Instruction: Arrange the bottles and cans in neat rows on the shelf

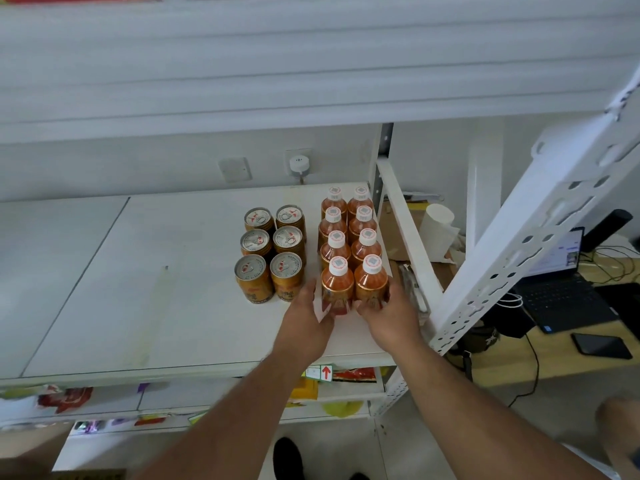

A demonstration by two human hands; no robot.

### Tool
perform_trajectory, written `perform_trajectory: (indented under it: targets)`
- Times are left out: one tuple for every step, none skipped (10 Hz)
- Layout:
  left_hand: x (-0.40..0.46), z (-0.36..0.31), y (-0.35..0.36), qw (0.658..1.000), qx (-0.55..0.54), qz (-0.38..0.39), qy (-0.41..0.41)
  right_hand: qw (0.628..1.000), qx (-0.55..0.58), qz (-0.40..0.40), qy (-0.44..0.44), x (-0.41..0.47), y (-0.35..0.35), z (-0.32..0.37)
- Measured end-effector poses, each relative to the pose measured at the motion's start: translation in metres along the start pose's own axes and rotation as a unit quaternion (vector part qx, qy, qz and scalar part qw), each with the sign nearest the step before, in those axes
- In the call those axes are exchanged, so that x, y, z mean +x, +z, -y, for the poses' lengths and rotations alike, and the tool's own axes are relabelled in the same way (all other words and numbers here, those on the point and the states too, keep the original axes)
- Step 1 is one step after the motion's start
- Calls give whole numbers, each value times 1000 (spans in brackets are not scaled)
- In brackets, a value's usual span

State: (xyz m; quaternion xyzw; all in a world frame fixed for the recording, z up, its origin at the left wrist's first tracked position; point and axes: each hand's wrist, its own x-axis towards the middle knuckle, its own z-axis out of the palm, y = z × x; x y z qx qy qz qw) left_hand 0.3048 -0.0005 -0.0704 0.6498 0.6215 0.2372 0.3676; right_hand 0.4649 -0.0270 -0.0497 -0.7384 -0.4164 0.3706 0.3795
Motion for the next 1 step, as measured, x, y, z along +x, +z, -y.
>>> perform_trajectory:
  targets:
    - [-9,0,-9,1000,27,2,-16,1000,-2,-10,23,-10,-1,2]
